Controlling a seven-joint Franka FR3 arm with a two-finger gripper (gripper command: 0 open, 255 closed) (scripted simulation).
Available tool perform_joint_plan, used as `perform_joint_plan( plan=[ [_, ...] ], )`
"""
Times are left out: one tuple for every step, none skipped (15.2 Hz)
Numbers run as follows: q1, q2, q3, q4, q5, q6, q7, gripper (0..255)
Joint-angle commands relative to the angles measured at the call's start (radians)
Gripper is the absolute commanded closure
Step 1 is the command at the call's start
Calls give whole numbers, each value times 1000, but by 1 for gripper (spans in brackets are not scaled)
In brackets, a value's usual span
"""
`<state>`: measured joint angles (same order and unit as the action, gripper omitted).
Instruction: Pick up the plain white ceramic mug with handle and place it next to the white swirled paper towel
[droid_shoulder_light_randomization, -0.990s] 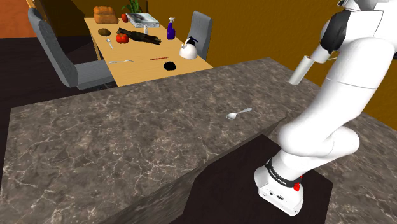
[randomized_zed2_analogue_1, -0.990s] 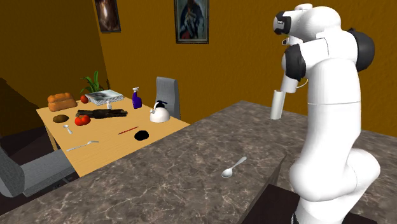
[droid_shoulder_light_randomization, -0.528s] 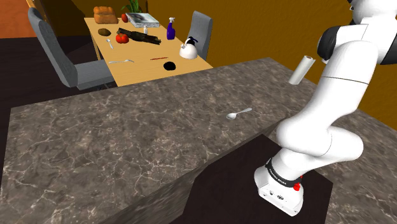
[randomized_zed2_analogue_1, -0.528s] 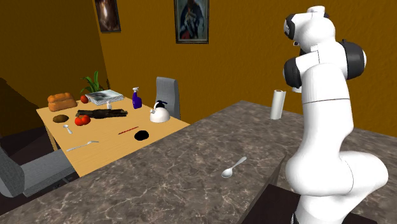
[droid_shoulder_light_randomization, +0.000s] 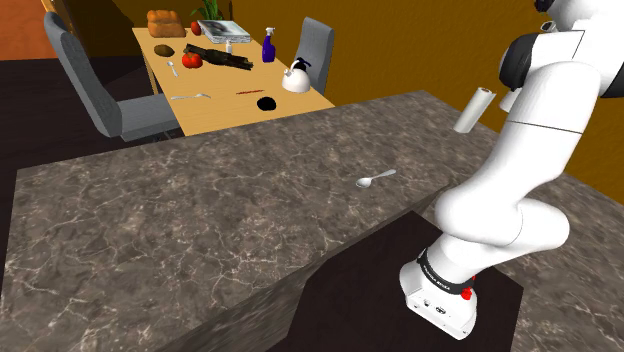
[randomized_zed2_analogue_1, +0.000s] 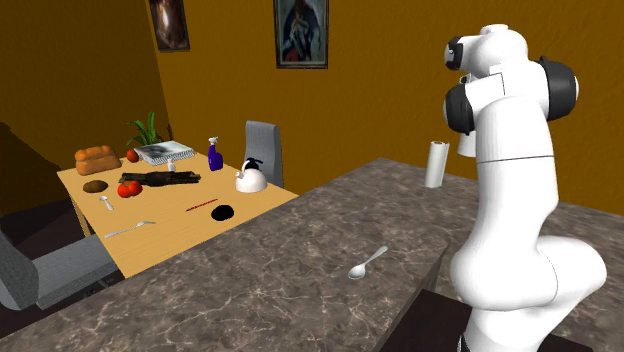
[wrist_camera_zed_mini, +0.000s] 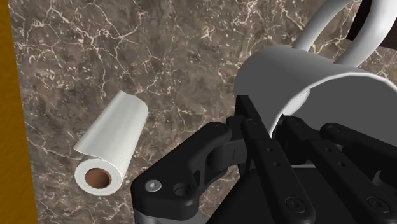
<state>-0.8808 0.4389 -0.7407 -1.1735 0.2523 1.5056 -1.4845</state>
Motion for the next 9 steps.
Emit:
perform_joint_plan(
  plan=[
    [12, -9, -1, -44, -6, 35, -1, 255],
    [18, -14, -2, -65, -9, 52, 0, 255],
    [24, -18, -2, -85, -11, 68, 0, 255],
    [29, -22, -3, -104, -14, 83, 1, 255],
    [34, -25, -3, -123, -16, 99, 1, 255],
    [39, -28, -3, -141, -17, 114, 1, 255],
    [43, -31, -3, -159, -19, 129, 1, 255],
    [47, -33, -3, -176, -20, 144, 1, 255],
    [51, -35, -3, -192, -21, 158, 1, 255]
  ],
)
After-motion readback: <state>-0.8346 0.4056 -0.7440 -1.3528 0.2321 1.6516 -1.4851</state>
